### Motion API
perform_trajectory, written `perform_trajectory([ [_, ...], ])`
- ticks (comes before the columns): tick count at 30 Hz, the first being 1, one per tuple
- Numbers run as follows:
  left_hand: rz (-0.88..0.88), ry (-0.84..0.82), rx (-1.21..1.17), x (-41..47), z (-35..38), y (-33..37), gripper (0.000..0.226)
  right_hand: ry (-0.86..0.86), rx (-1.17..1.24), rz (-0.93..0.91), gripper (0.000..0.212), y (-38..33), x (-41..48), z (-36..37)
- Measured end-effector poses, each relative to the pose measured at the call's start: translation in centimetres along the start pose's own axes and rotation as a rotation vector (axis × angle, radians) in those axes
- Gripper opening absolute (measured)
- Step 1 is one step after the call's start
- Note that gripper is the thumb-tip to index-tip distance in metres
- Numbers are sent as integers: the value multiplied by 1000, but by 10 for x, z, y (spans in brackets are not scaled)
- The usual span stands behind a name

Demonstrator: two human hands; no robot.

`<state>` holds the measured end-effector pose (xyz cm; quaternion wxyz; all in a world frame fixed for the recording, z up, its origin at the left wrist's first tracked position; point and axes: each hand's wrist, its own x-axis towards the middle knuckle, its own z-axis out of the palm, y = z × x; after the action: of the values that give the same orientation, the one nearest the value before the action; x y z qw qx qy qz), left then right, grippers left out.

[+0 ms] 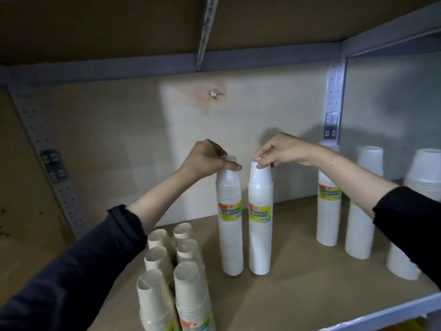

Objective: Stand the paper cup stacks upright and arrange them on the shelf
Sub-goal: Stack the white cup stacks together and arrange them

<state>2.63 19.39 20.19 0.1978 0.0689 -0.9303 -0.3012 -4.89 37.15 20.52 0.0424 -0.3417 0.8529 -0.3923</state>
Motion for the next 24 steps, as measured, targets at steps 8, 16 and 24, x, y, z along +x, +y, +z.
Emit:
perform_trajectory([
  [8,-30,-28,66,-16,3,-16,48,-5,71,-44,29,-1,-5,22],
  [16,-28,-165,154,-17,-8,-14,46,161,-118,-48,51,8,-11,33],
  [24,-19,-139,107,-17,-1,-1,44,98,-122,-6,49,-6,0,19],
])
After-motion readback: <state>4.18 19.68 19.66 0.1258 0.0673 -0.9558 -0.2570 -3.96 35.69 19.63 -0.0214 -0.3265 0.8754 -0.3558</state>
